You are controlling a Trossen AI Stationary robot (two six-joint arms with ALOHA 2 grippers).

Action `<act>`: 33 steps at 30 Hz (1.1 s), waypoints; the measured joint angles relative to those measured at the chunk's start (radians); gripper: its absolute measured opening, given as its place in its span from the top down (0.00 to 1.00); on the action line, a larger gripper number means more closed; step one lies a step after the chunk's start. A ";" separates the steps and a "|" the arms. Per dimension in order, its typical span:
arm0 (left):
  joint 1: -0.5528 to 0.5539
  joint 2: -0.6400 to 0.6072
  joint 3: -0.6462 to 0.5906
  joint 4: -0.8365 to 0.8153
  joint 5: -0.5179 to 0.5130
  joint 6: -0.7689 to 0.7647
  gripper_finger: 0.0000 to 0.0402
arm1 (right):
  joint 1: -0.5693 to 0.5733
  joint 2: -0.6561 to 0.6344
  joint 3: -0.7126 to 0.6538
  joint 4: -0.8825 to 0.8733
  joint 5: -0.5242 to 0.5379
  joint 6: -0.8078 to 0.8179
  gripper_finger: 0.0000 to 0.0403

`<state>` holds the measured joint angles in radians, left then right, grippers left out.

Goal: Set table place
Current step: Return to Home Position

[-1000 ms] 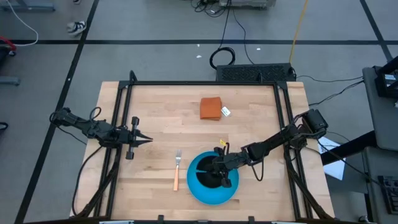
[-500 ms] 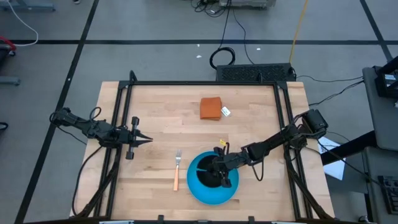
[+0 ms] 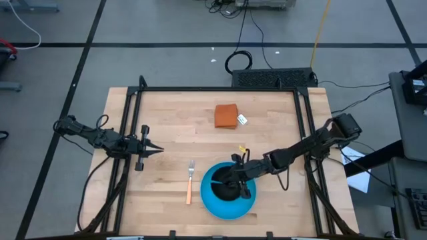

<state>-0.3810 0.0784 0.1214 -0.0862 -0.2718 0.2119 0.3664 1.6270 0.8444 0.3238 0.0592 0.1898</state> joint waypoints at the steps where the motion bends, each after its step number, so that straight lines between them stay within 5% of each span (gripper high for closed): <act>1: 0.000 0.000 0.000 0.000 0.000 0.000 0.92 | 0.000 -0.014 0.000 -0.010 0.000 -0.015 0.61; 6: 0.000 0.000 0.000 0.001 0.000 0.030 0.92 | 0.000 -0.069 0.000 -0.035 0.000 -0.110 0.69; 13: 0.000 0.000 0.000 0.019 0.000 0.074 0.95 | -0.011 -0.085 0.000 -0.039 -0.005 -0.215 0.97; 19: 0.000 0.000 0.000 0.072 -0.001 0.096 0.99 | -0.059 -0.085 0.000 -0.024 -0.015 -0.239 0.99; 25: -0.001 0.000 0.000 0.082 -0.001 0.115 0.99 | -0.149 -0.114 0.000 -0.003 -0.163 -0.256 1.00; 33: -0.008 0.000 0.000 0.073 -0.045 0.145 1.00 | -0.191 -0.303 -0.081 0.004 -0.156 -0.261 1.00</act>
<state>-0.3889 0.0784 0.1215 -0.0130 -0.3171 0.3571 0.1759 1.3243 0.7633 0.3278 -0.0969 -0.0716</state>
